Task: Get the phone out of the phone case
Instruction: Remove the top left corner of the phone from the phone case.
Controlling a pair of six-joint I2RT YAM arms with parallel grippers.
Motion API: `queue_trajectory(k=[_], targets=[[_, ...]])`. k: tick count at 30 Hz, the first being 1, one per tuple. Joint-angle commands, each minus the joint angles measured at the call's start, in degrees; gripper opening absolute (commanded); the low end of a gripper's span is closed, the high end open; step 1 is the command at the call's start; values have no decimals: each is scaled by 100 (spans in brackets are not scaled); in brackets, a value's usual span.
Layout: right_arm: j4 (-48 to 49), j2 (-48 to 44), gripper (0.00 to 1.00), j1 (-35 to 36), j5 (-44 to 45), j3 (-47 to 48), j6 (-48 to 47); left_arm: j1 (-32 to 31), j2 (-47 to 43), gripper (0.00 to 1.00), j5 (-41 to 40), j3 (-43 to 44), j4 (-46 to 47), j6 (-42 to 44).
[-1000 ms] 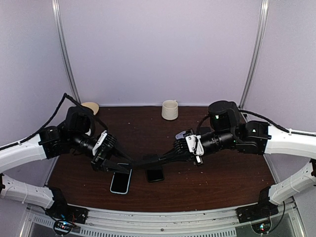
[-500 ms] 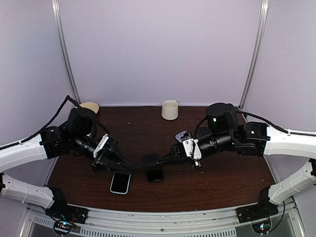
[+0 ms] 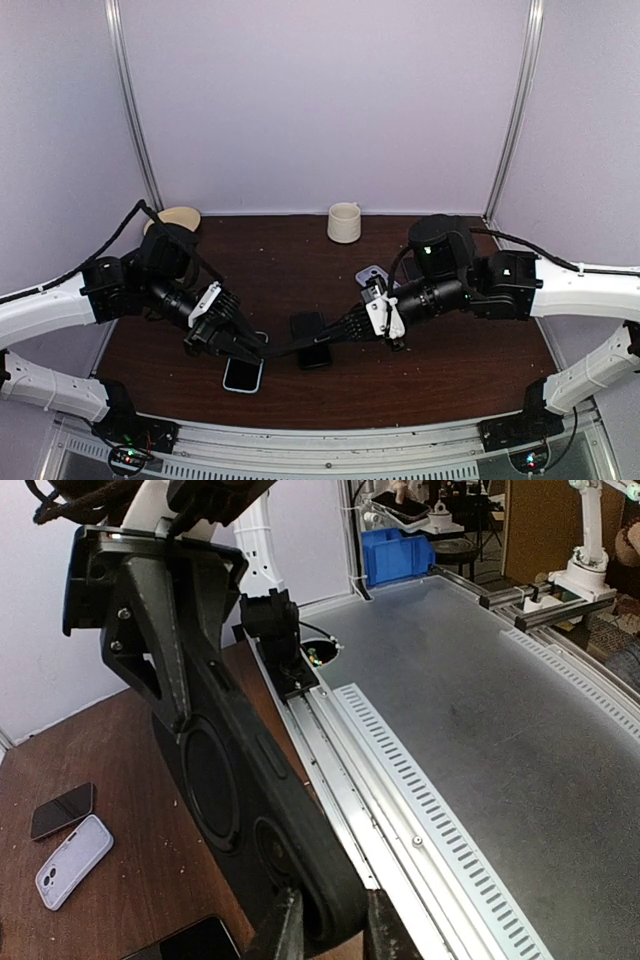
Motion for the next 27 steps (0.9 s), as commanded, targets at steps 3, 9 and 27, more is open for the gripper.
queue_trajectory(k=[3, 9, 27], targets=[[217, 106, 0, 369, -319, 380, -674, -104, 75, 12, 197, 53, 298, -121], [44, 125, 0, 558, -316, 474, -748, -117, 70, 11, 232, 53, 279, -112], [-497, 271, 0, 993, -565, 734, -924, -147, 97, 8, 171, 53, 124, 24]])
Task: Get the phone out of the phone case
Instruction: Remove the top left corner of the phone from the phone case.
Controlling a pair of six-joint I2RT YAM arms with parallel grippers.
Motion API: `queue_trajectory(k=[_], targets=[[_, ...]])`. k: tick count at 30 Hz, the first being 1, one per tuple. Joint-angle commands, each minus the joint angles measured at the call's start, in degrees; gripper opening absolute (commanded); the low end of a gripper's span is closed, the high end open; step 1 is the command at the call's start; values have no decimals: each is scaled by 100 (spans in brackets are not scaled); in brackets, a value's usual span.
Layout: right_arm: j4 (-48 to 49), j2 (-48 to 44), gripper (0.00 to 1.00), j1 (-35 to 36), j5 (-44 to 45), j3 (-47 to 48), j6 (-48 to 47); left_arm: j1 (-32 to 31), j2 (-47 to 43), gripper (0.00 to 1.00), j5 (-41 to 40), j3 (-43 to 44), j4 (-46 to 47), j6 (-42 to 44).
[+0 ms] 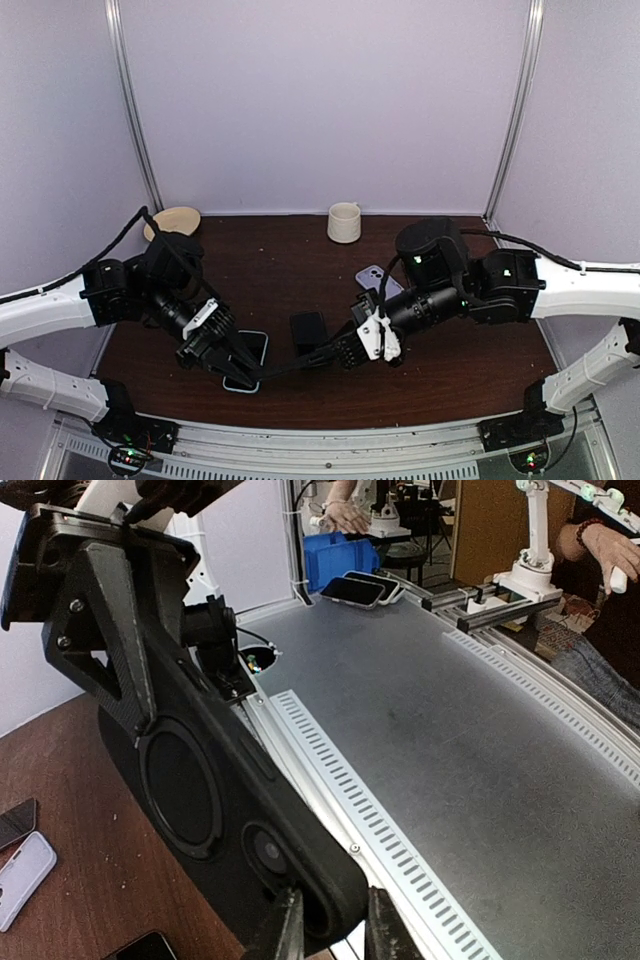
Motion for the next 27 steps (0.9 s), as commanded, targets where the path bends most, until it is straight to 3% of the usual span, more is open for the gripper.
queue_trajectory(k=[1, 17, 24, 27], targets=[[159, 84, 0, 458, -862, 264, -517, 81, 100, 8, -162, 60, 660, -149], [-243, 149, 0, 829, -814, 362, -535, 83, 40, 9, -521, 27, 638, -28], [118, 11, 0, 817, 35, 63, -298, 79, -52, 41, -635, 45, 631, 23], [222, -47, 0, 781, 509, -44, -118, 79, -185, 50, -868, 37, 701, 93]])
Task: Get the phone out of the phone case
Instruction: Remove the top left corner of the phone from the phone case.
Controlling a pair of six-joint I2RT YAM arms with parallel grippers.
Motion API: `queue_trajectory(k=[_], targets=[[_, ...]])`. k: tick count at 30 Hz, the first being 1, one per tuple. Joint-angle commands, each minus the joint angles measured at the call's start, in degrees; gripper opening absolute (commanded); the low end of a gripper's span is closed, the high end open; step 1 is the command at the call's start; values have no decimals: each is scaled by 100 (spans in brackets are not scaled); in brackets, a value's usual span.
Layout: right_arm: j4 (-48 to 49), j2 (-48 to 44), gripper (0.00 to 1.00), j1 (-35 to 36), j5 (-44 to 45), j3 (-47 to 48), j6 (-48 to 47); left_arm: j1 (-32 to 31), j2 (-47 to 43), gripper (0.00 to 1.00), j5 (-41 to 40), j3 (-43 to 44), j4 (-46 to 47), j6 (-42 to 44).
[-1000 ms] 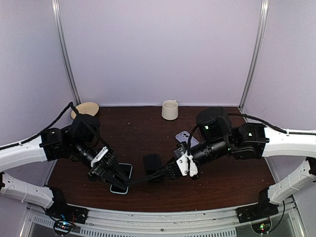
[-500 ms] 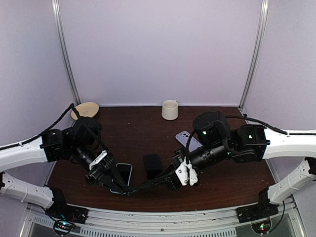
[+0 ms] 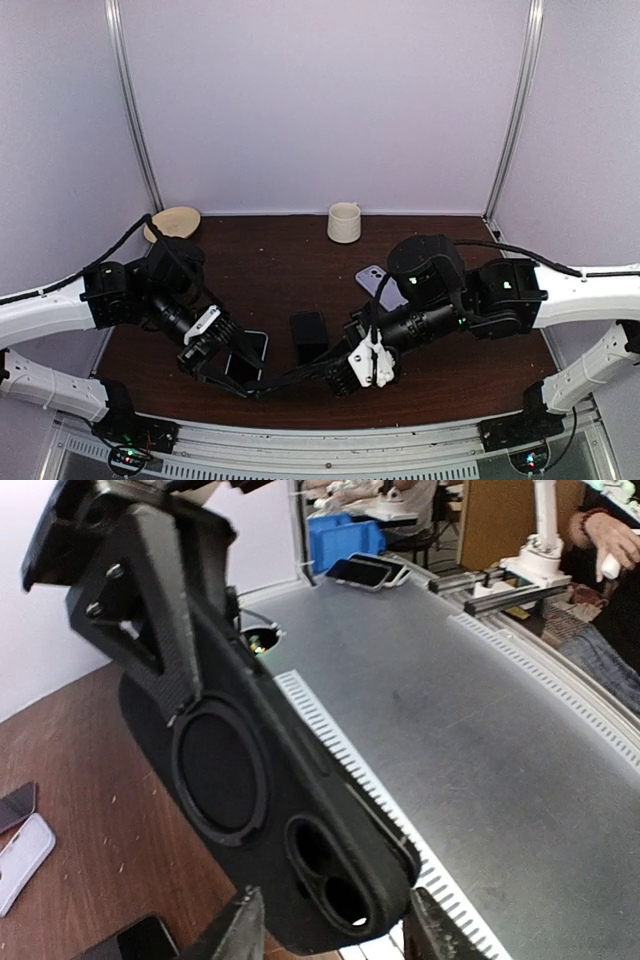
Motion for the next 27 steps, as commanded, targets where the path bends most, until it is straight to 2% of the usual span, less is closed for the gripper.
queue_trajectory(k=[1, 6, 10, 17, 18, 20, 21, 22, 25, 27], targets=[[465, -152, 0, 236, -21, -192, 158, 167, -203, 53, -828, 102, 898, 6], [1004, -470, 0, 24, 264, -622, 781, 175, -518, 61, -1324, 25, 1157, -29], [1823, -883, 0, -217, 292, -1183, 1452, 205, -790, 64, -1579, -119, 1479, -111], [3024, -1301, 0, -578, 638, -1781, 2626, 492, -1119, 65, -1459, -249, 2093, -529], [3179, -1340, 1, -598, 758, -1838, 2809, 557, -1140, 65, -1449, -251, 2154, -603], [3529, -1421, 11, -639, 941, -2000, 3074, 649, -1151, 65, -1406, -253, 2234, -679], [3617, -1452, 7, -680, 984, -2041, 3198, 674, -1156, 65, -1372, -254, 2257, -706], [3700, -1491, 0, -735, 987, -2077, 3372, 701, -1162, 65, -1341, -249, 2277, -732], [4034, -1616, 0, -939, 1024, -2197, 3933, 791, -1185, 64, -1172, -255, 2380, -873], [4134, -1681, 0, -1185, 667, -2223, 4310, 876, -1203, 63, -992, -283, 2579, -1040]])
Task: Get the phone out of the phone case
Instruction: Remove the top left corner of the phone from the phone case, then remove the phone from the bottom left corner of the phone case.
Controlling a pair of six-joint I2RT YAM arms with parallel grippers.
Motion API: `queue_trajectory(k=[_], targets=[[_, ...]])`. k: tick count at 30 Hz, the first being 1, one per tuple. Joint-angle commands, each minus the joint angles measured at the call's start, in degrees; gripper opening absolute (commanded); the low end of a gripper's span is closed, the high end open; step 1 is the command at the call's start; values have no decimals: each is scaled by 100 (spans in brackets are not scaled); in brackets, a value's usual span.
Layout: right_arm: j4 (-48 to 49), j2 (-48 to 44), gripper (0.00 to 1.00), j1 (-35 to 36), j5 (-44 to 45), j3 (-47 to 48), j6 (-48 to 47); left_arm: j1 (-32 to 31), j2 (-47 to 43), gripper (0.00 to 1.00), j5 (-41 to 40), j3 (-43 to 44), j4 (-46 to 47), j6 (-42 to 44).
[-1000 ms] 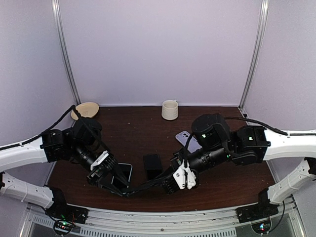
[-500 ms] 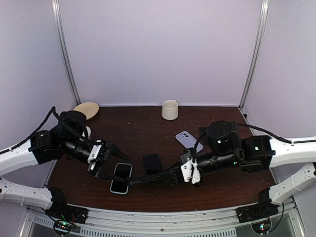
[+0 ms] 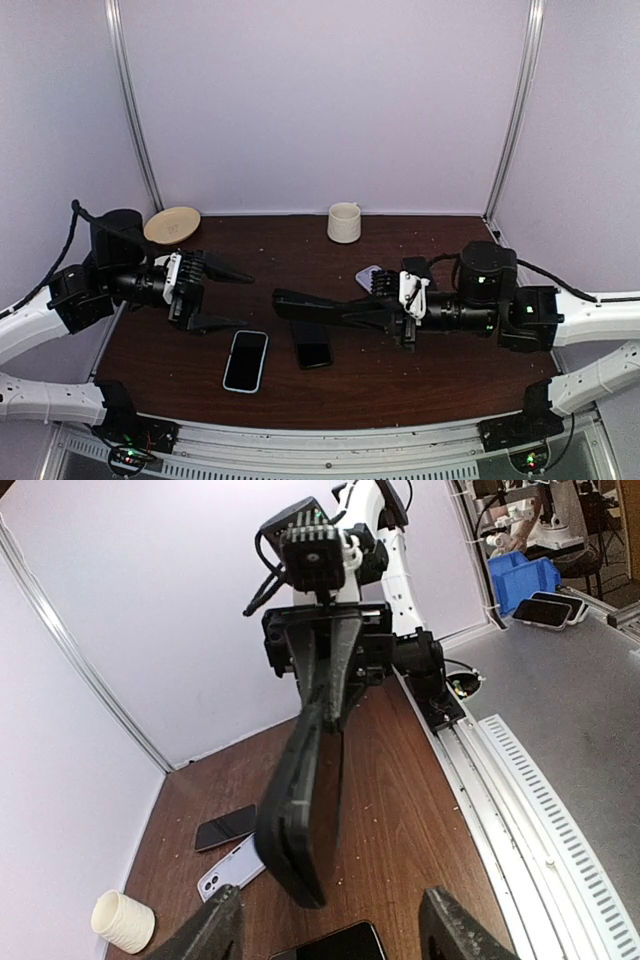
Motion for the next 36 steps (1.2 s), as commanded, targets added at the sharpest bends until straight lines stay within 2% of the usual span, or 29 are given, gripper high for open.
queue_trajectory(k=[1, 7, 13, 20, 27, 36], targets=[[1151, -311, 0, -413, -362, -32, 1144, 203, -99, 62, 462, -107, 693, -481], [2081, -399, 0, -741, -1484, -258, 1873, 374, -36, 56, 1150, -97, 1051, -955], [2747, -261, 0, -766, -2074, -257, 2132, 380, 87, 47, 1430, -95, 1460, -1373], [3500, 160, 0, -766, -2688, -151, 2561, 374, 169, 41, 1800, -142, 1951, -1884], [3710, 518, 0, -769, -2867, 60, 2655, 360, 272, 41, 2361, -359, 2822, -2544], [3836, 753, 0, -765, -2994, 180, 2661, 198, 447, 38, 2381, -309, 2647, -2503]])
